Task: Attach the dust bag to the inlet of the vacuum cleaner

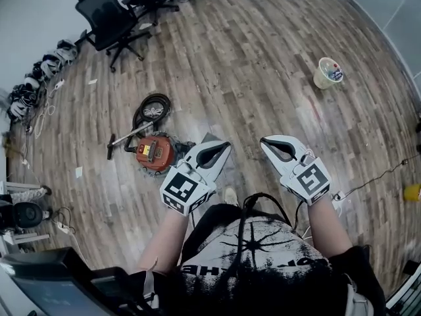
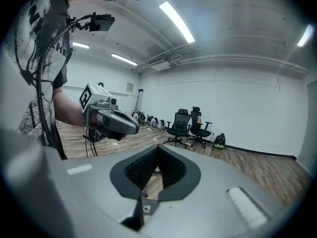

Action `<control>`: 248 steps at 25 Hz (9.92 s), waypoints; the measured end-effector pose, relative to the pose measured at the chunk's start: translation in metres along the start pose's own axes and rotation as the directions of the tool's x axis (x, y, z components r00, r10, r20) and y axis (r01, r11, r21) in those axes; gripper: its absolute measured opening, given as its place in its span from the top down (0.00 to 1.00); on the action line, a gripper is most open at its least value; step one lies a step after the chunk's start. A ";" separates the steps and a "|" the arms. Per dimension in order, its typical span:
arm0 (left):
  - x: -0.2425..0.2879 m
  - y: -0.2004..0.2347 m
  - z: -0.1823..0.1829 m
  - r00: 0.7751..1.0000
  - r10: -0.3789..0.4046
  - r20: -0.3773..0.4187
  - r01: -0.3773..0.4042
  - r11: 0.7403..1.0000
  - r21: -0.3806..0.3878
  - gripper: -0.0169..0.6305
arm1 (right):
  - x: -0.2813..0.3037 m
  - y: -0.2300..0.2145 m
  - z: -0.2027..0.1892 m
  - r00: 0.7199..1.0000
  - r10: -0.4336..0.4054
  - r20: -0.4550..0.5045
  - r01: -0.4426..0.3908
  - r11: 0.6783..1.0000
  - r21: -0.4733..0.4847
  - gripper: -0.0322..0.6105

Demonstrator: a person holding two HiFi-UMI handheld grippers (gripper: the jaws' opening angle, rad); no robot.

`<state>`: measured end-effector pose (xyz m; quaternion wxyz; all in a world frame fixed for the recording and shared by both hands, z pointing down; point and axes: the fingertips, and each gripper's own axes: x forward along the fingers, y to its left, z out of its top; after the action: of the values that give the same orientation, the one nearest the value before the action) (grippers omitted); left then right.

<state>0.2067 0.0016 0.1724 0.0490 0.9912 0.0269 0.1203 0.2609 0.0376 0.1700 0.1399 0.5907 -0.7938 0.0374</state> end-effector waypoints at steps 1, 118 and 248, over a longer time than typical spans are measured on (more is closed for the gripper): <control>0.002 0.010 0.003 1.000 0.002 0.004 -0.002 1.000 0.004 0.98 | 0.008 -0.006 0.002 1.000 -0.001 0.000 0.001 1.000 0.003 0.94; 0.074 0.294 -0.642 0.703 0.642 -0.306 -0.711 0.624 -0.324 0.98 | 0.492 0.047 -0.910 0.157 0.224 -0.962 -0.987 0.019 -0.157 0.76; -0.024 0.323 -0.637 0.474 0.658 -0.585 -0.787 0.614 0.054 0.92 | 0.513 0.149 -0.477 0.528 0.489 -0.694 -0.787 -0.025 -0.616 0.90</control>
<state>0.0430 -0.2630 0.8156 0.0939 0.8149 -0.3974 0.4114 0.0693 -0.2859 0.7797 0.5082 -0.0468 -0.8199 -0.2594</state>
